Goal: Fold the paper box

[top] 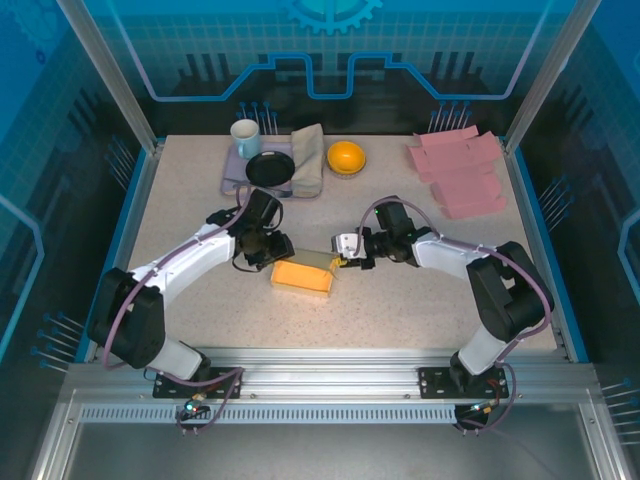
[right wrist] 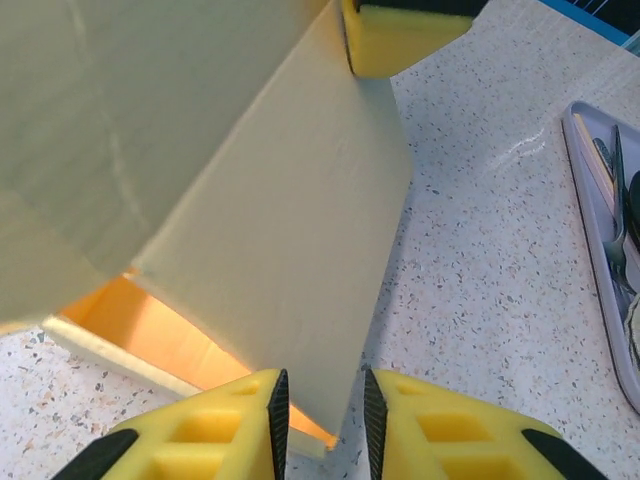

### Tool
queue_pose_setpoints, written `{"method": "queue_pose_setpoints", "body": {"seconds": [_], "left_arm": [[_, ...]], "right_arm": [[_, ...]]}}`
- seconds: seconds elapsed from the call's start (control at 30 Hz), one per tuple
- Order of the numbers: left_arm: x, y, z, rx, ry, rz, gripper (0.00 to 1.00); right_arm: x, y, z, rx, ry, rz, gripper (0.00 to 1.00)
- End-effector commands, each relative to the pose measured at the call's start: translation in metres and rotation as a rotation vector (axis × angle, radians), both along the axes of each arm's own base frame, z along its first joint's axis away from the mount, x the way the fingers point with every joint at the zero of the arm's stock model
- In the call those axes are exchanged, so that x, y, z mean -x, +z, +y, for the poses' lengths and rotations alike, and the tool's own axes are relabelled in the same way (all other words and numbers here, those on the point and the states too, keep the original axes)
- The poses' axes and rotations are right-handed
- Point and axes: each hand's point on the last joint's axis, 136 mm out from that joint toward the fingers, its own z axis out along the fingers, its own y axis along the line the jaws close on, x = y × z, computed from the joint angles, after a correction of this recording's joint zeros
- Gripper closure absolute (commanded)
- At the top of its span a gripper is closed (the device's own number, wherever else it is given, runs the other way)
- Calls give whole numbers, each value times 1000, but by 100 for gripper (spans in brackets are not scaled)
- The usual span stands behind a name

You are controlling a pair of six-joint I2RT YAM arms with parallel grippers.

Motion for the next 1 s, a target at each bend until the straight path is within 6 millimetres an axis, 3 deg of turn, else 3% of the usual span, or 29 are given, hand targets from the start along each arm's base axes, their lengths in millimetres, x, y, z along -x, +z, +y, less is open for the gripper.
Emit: {"method": "queue_pose_setpoints", "body": {"seconds": [0.0, 0.33, 0.57, 0.77, 0.87, 0.97], "left_arm": [[12, -14, 12, -71, -16, 23, 56], [23, -26, 18, -90, -2, 24, 49], [25, -28, 19, -109, -3, 16, 39], [26, -31, 23, -118, 8, 6, 36], [29, -34, 24, -121, 11, 11, 36], [32, -38, 25, -117, 19, 16, 37]], "right_arm": [[8, -3, -7, 48, 4, 51, 71], [2, 31, -14, -38, -156, 113, 68], [-9, 62, 2, -121, -412, 317, 64], [-29, 56, -7, -99, -760, 590, 60], [-26, 54, -5, -114, -851, 672, 57], [-10, 44, 8, -56, -914, 701, 56]]}}
